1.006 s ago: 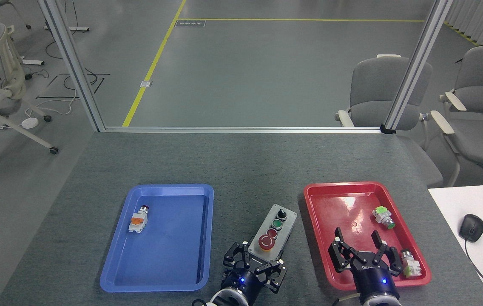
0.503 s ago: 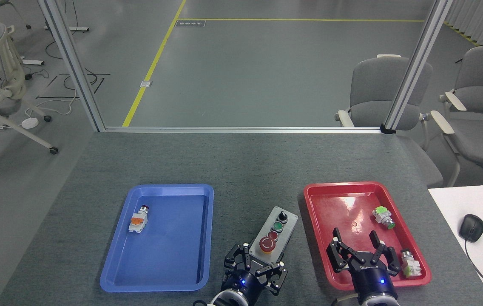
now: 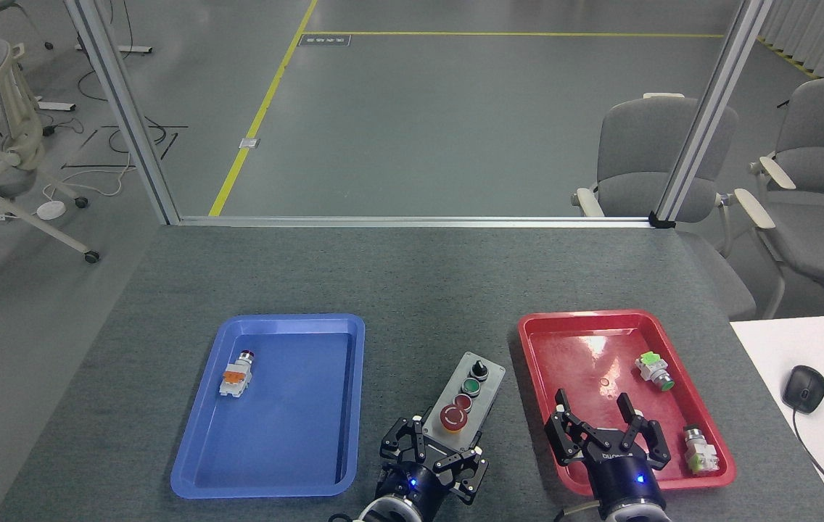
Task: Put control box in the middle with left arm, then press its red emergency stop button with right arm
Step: 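Lower the control box onto the table between the trays, then open the left gripper and withdraw it toward the blue tray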
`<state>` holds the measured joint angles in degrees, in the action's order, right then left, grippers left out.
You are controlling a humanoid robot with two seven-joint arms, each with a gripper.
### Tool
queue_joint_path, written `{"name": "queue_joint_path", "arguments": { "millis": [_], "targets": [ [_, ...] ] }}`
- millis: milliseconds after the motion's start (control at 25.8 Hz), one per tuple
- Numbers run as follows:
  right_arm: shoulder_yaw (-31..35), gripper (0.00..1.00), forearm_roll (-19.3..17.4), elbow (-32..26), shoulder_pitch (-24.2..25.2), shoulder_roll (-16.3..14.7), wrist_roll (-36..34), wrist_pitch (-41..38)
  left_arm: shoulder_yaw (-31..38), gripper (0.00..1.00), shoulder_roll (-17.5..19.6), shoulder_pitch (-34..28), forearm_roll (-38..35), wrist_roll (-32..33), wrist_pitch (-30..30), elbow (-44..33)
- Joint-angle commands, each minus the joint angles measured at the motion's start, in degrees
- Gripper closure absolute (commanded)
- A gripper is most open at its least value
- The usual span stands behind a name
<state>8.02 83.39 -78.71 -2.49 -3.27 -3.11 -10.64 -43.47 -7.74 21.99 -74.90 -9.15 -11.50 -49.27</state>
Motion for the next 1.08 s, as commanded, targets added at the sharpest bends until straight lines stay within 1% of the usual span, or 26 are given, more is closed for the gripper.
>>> {"name": "queue_joint_path", "arguments": {
  "millis": [0, 77, 271, 387, 503, 581, 658, 735, 890, 1006, 1045],
  "targets": [
    [-0.64, 0.10, 0.02, -0.04, 0.03, 0.10, 0.30, 0.10, 0.14, 0.16, 0.00, -0.02, 0.02, 0.10, -0.19, 0.75],
    [-1.08, 0.11, 0.02, -0.12, 0.12, 0.10, 0.21, 0.10, 0.32, 0.10, 0.00, -0.02, 0.02, 0.18, -0.19, 0.67],
    [-1.34, 0.11, 0.02, -0.21, 0.20, 0.10, 0.30, 0.10, 0.49, 0.03, 0.00, -0.02, 0.02, 0.10, -0.10, 0.49],
    [-1.43, 0.11, 0.02, -0.21, 0.20, 0.10, 0.30, 0.09, 0.49, 0.02, 0.18, -0.45, -0.07, 0.10, 0.51, -0.48],
    [-1.52, 0.11, 0.02, -0.21, 0.29, 0.02, 0.29, 0.01, 0.49, 0.02, 0.97, -1.33, 0.02, 0.10, 0.95, -3.82],
    [-2.22, 0.11, 0.11, -0.39, 0.20, 0.10, 0.21, 0.01, 0.58, 0.02, 1.76, -3.62, -0.07, 0.10, 2.10, -6.19],
    [-2.57, 0.12, 0.11, -0.91, 0.29, 0.10, 0.30, 0.01, 0.76, 0.02, 4.66, -5.02, -0.07, 0.10, 3.77, -9.00],
    [-2.66, 0.15, 0.11, -1.00, 0.29, 0.19, 0.30, 0.01, 1.28, 0.02, 7.65, -5.82, 0.02, 0.18, 4.29, -11.46],
    [-2.84, 0.20, 0.19, -1.00, 0.29, 0.28, 0.38, -0.17, 2.16, 0.02, 11.34, -8.19, -0.07, 0.10, 5.08, -15.24],
    [-3.37, 0.29, 0.19, -1.00, 0.29, 0.28, 0.38, -0.61, 4.71, 0.02, 13.98, -9.33, 0.02, 0.10, 5.96, -17.79],
    [-3.37, 0.30, 0.19, -1.00, 0.29, 0.28, 0.38, -0.96, 5.85, 0.02, 14.59, -9.77, 0.02, 0.10, 6.58, -18.49]
  ]
}}
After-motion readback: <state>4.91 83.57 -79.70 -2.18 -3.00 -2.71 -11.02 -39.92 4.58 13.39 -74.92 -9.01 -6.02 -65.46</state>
